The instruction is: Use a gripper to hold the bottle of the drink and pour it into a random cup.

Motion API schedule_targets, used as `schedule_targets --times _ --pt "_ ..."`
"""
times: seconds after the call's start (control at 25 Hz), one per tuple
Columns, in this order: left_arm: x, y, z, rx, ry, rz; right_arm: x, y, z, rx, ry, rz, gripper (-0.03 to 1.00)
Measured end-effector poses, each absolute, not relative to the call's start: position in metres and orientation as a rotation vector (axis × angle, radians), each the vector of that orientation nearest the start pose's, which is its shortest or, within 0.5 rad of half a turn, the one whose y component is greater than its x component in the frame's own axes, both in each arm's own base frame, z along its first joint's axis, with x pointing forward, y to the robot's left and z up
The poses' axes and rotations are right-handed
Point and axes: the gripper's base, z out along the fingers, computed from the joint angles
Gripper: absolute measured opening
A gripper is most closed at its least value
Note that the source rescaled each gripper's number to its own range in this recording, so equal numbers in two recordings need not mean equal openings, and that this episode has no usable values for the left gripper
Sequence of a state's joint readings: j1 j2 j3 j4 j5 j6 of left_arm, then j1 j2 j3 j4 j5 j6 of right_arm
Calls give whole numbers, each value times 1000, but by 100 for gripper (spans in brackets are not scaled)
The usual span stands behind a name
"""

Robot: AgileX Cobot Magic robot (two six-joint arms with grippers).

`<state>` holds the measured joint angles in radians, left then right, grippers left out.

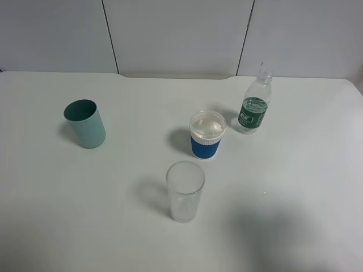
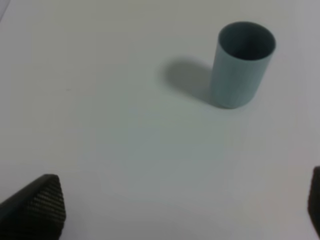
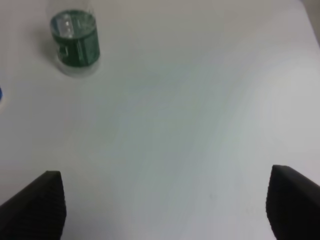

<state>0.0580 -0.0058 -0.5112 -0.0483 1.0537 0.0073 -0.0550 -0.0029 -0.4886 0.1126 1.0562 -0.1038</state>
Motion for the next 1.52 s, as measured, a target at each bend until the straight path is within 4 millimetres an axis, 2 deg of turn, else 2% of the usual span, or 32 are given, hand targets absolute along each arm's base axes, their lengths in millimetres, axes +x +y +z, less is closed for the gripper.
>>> schedule_targets --times 1.52 --pt "-7 -4 281 -49 2019 -17 -3 10 274 -55 2047 51 77"
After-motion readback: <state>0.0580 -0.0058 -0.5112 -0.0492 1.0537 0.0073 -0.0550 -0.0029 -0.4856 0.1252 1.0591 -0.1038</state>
